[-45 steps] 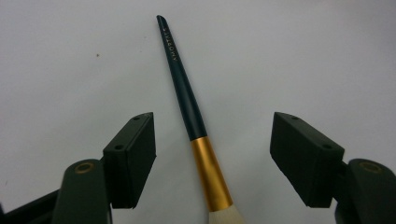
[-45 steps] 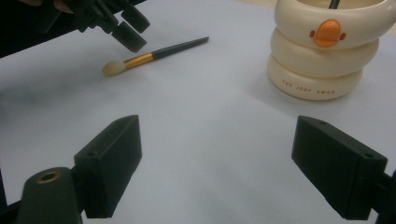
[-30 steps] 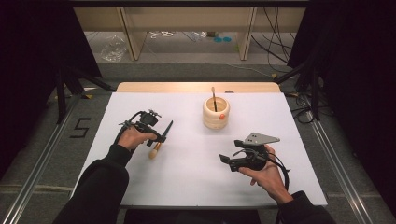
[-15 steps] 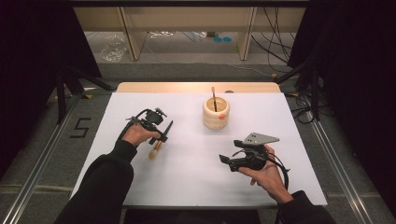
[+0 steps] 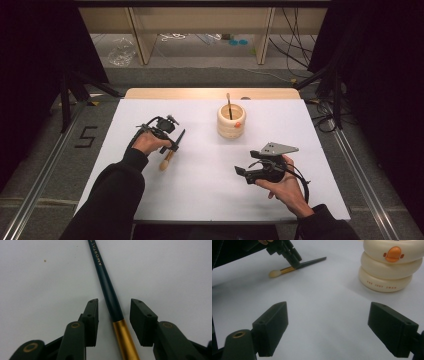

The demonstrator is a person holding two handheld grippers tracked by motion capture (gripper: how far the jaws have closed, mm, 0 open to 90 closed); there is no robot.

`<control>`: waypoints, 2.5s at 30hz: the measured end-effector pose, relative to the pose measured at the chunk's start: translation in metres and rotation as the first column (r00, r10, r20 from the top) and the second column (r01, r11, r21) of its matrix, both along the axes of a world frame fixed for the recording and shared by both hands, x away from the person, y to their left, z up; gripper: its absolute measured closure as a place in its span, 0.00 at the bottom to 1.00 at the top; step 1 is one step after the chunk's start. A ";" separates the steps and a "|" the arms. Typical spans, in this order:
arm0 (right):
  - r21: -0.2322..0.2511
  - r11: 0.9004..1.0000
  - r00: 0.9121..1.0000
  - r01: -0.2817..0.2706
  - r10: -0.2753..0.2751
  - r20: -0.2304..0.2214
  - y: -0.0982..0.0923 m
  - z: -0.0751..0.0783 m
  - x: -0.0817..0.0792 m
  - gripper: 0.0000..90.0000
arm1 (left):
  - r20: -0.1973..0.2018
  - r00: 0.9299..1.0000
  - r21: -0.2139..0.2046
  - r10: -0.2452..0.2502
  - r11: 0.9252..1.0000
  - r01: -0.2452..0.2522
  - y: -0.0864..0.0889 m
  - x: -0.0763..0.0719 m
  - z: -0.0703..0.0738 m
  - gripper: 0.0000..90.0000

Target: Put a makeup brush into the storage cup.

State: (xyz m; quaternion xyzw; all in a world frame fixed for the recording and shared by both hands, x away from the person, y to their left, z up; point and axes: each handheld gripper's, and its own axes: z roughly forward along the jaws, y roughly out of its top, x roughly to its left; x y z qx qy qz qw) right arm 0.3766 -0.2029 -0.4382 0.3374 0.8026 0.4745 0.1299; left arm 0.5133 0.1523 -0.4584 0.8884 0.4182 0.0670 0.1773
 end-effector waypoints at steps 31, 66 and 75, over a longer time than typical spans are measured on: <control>-0.013 1.000 1.000 -0.018 0.018 -0.008 0.003 -0.002 0.000 0.20 | -0.070 0.994 0.105 -0.089 0.990 0.096 -0.006 0.009 -0.001 0.86; -0.011 1.000 0.999 -0.027 0.026 -0.027 0.007 -0.002 0.000 0.20 | -0.097 0.976 0.192 -0.195 0.958 0.211 -0.016 0.014 0.002 0.87; -0.011 0.999 0.999 -0.030 0.030 -0.018 0.007 -0.002 0.001 0.20 | -0.073 0.976 0.211 -0.207 0.953 0.218 -0.019 0.013 0.002 0.87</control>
